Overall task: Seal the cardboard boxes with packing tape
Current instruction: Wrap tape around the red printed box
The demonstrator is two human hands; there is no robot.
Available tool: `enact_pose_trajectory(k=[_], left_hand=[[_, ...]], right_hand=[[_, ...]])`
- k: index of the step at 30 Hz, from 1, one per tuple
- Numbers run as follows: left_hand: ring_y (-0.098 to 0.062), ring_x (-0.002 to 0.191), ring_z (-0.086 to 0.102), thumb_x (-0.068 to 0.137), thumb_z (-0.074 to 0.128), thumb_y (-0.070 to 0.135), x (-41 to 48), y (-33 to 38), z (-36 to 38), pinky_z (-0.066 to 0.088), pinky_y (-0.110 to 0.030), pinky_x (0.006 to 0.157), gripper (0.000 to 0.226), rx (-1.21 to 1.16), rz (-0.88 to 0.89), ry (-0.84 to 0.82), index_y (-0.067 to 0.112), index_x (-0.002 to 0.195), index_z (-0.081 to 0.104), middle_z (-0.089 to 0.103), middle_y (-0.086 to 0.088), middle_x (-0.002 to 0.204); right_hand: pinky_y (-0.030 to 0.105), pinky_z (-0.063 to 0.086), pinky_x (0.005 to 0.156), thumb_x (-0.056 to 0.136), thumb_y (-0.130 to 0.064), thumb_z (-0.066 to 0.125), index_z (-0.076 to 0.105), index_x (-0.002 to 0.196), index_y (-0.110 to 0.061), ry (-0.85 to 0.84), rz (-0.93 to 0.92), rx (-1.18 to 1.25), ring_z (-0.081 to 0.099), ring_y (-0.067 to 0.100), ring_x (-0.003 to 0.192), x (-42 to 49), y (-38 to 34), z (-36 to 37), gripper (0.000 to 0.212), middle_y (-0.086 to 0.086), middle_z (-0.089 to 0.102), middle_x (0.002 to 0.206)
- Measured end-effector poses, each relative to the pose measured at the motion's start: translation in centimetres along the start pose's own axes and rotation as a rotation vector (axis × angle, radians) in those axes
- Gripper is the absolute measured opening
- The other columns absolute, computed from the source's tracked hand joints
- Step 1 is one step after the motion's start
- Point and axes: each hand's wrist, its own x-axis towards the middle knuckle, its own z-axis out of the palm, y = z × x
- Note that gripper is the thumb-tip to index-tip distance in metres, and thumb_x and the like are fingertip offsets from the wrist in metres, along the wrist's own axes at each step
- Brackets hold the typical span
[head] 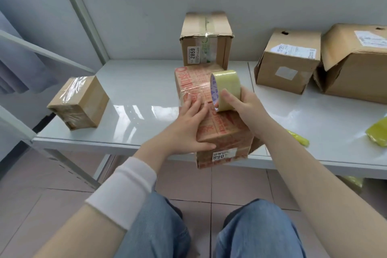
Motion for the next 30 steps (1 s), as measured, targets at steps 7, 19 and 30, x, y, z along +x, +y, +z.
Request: enact_pose_trajectory(k=[7, 19, 30], left_hand=[[-0.028, 0.144, -0.019, 0.080, 0.051, 0.068, 0.2, 2.2, 0.7, -0.010, -0.039, 0.116, 0.106, 0.156, -0.118, 0.042, 0.008, 0.151, -0.001, -0.010, -0.009, 0.159], [-0.026, 0.144, -0.020, 0.081, 0.051, 0.066, 0.1, 2.2, 0.8, -0.008, -0.039, 0.116, 0.104, 0.137, -0.118, 0.058, 0.010, 0.151, -0.001, -0.011, -0.006, 0.160], [-0.024, 0.145, -0.018, 0.081, 0.050, 0.068, 0.0, 2.2, 0.7, -0.007, -0.037, 0.116, 0.104, 0.153, -0.117, 0.048, 0.011, 0.152, -0.002, -0.011, -0.004, 0.160]], right_hand=[[0.027, 0.053, 0.067, 0.086, -0.041, 0.058, 0.058, 0.083, -0.020, 0.207, 0.060, -0.036, 0.063, 0.016, 0.072, -1.5, -2.0, -0.5, 0.022, 0.000, 0.066, 0.079], [0.009, 0.047, 0.052, 0.079, -0.046, 0.050, 0.061, 0.079, -0.021, 0.294, 0.055, 0.016, 0.061, -0.004, 0.057, -8.5, -1.0, -0.7, 0.027, -0.007, 0.067, 0.066], [0.004, 0.035, 0.039, 0.092, -0.038, 0.048, 0.057, 0.078, -0.014, 0.353, 0.223, -0.174, 0.056, -0.006, 0.043, -12.1, -0.1, 0.7, 0.029, 0.003, 0.064, 0.067]])
